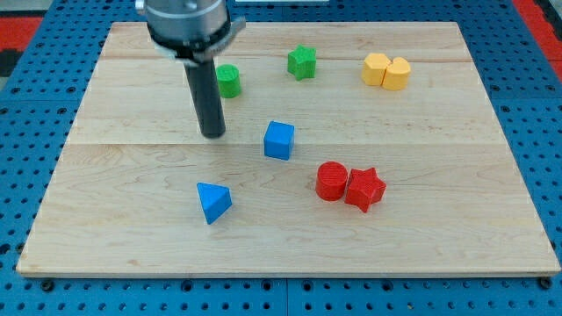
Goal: Place the blue cube above the blue triangle
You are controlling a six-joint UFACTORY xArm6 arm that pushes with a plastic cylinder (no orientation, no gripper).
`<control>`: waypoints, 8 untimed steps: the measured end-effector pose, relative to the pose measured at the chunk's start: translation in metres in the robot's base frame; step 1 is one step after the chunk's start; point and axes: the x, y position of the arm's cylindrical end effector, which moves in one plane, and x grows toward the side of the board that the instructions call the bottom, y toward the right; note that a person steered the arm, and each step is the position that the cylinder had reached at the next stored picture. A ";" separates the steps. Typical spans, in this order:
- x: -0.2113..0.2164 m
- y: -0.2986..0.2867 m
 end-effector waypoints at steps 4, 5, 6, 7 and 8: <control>0.071 0.090; 0.034 0.117; 0.004 0.101; 0.026 0.080; 0.049 0.053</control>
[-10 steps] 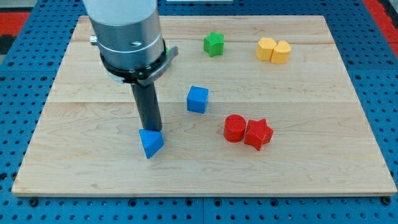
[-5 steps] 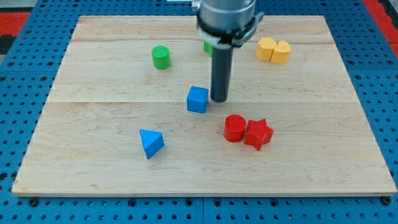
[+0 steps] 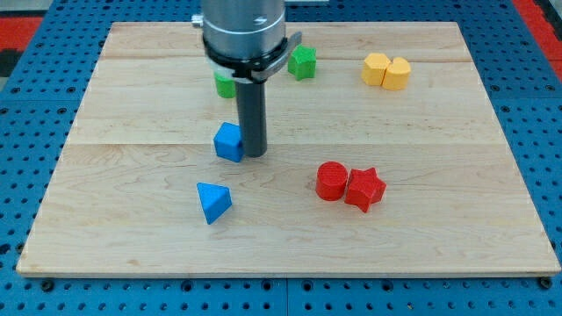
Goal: Place the blue cube above the blue triangle
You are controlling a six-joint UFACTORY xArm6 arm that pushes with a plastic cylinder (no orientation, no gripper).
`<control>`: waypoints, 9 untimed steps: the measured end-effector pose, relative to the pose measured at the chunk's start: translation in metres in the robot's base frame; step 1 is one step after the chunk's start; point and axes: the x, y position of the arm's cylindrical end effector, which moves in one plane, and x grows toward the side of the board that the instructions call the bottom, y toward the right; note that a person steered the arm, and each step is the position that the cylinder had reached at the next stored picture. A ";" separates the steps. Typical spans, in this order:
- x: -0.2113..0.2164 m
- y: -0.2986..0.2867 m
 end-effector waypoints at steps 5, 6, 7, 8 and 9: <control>0.009 -0.016; -0.057 -0.052; -0.032 -0.097; -0.004 -0.042; 0.015 -0.030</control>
